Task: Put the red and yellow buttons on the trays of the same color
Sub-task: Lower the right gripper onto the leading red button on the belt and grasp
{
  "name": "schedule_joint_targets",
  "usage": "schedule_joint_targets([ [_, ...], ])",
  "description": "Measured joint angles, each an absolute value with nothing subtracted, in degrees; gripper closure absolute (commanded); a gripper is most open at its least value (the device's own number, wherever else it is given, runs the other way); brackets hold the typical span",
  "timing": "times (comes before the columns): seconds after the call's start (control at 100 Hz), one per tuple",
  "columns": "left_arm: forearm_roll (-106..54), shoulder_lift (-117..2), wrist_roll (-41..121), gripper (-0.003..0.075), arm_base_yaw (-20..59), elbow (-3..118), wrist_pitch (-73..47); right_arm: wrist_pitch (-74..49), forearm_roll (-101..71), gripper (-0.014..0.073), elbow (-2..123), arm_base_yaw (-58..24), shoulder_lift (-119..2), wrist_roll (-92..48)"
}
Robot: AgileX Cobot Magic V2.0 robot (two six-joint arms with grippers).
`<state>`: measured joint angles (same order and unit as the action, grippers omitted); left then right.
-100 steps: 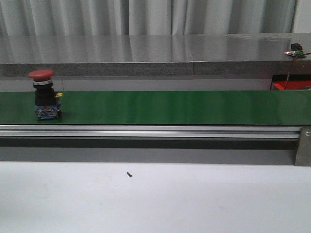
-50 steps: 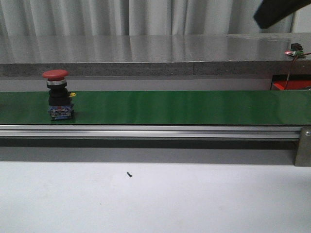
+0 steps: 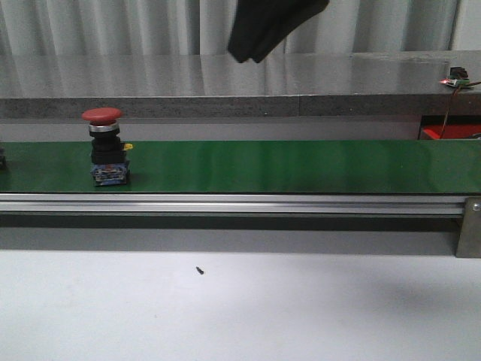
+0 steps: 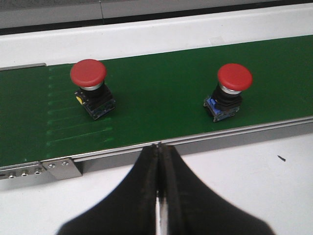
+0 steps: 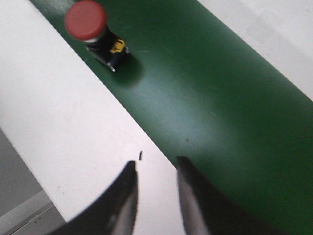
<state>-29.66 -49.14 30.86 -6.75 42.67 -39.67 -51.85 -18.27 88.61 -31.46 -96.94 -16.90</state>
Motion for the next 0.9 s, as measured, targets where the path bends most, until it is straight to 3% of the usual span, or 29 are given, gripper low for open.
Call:
schedule_joint_targets([
  [0.06, -29.66, -49.14, 30.86, 0.074, -6.75, 42.67, -39.67, -52.12, -18.27, -0.0023, 91.23, -32.85, -99.21, -16.94],
  [0.16, -29.66, -49.14, 30.86, 0.074, -6.75, 42.67, -39.64, -52.37, -18.27, 0.0017, 95.38, -34.74, -103.33, -17.03],
  [0.45, -29.66, -49.14, 30.86, 0.074, -6.75, 42.67, -39.64, -52.37, -18.13, 0.0017, 105.61, -38.92, -112.91, -17.06],
  [0.9, -29.76, -49.14, 30.86, 0.074, -6.75, 42.67, -39.64, -48.78, -15.56, 0.0023, 109.48, -39.31, -121.83, -18.23],
])
